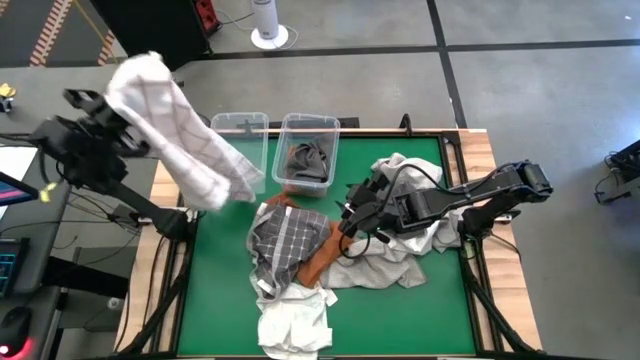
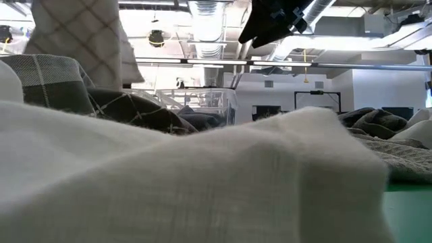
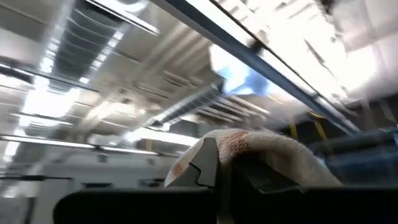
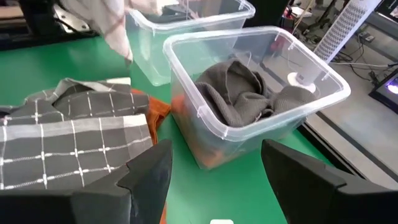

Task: Sort towels by color in basket
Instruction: Put the white patterned towel into the left transparent bin

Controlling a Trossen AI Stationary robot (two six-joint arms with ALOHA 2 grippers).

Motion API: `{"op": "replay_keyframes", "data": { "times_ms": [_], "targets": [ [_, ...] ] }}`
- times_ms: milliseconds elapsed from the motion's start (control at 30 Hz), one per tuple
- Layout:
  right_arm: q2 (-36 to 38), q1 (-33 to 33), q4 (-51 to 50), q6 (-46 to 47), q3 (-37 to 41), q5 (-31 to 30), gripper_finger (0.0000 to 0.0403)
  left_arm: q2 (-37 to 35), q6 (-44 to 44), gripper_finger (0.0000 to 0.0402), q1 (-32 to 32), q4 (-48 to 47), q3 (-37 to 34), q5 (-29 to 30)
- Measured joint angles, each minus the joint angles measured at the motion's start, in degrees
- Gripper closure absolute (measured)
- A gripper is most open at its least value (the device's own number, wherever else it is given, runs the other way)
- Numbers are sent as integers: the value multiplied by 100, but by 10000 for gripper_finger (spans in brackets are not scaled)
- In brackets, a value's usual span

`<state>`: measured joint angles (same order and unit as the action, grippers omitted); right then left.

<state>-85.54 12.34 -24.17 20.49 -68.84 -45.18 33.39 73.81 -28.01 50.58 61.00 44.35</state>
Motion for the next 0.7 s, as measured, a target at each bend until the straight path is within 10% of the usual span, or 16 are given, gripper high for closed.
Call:
{"op": "replay_keyframes", "data": {
  "times_ms": [700],
  "targets": [
    [0, -275, 649, -841, -2, 180, 117, 1398, 1240, 393, 17, -363, 1652, 1740]
  ]
}}
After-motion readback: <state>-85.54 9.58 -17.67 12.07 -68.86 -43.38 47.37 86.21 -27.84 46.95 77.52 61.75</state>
